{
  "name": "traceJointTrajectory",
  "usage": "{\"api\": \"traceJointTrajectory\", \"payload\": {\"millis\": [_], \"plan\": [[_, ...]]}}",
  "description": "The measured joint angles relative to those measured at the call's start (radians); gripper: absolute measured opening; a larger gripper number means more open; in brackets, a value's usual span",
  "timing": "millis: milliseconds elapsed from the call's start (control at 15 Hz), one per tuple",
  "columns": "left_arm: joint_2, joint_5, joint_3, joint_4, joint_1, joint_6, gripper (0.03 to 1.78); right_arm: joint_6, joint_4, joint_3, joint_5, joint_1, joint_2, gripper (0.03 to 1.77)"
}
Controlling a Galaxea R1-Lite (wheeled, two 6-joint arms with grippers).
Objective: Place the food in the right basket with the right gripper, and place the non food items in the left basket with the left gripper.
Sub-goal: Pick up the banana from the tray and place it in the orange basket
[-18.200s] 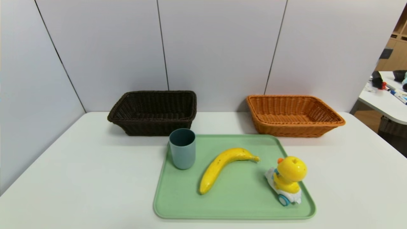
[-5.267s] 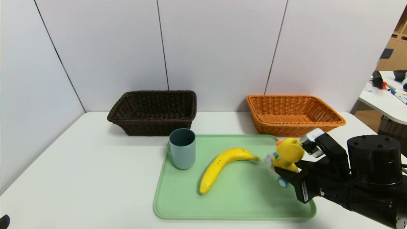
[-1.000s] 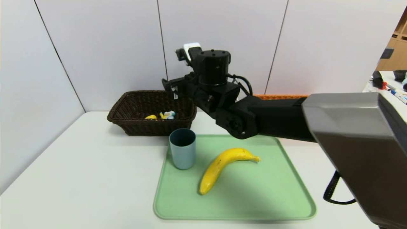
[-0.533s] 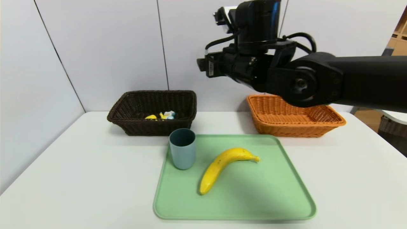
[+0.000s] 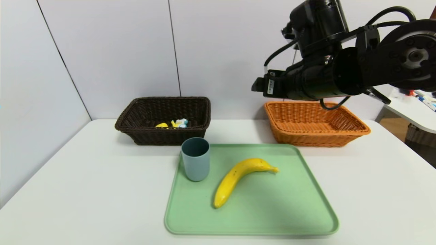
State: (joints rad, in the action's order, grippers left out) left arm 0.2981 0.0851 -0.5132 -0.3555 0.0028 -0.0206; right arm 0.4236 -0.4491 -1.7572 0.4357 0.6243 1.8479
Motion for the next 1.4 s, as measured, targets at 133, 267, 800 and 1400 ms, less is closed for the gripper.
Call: {"api": "traceJointTrajectory", "payload": {"millis": [133,267,800,1400], "plan": [[0.001,0.000,0.000,-0.001,0.000,0.001,1.69,0.123,-0.073,0.000,-0.002,0.006,0.000,1.69],[0.001,0.000,0.002,-0.003,0.000,0.000,1.69,0.215,-0.112,0.000,-0.004,0.024,0.008,1.69],[-0.006,0.000,0.014,-0.007,0.000,0.001,1.69,0.651,-0.347,-0.142,-0.108,0.074,0.107,1.69],[-0.012,0.000,0.009,-0.008,0.000,-0.009,1.69,0.879,-0.443,-0.194,-0.305,0.101,0.254,1.69]]}}
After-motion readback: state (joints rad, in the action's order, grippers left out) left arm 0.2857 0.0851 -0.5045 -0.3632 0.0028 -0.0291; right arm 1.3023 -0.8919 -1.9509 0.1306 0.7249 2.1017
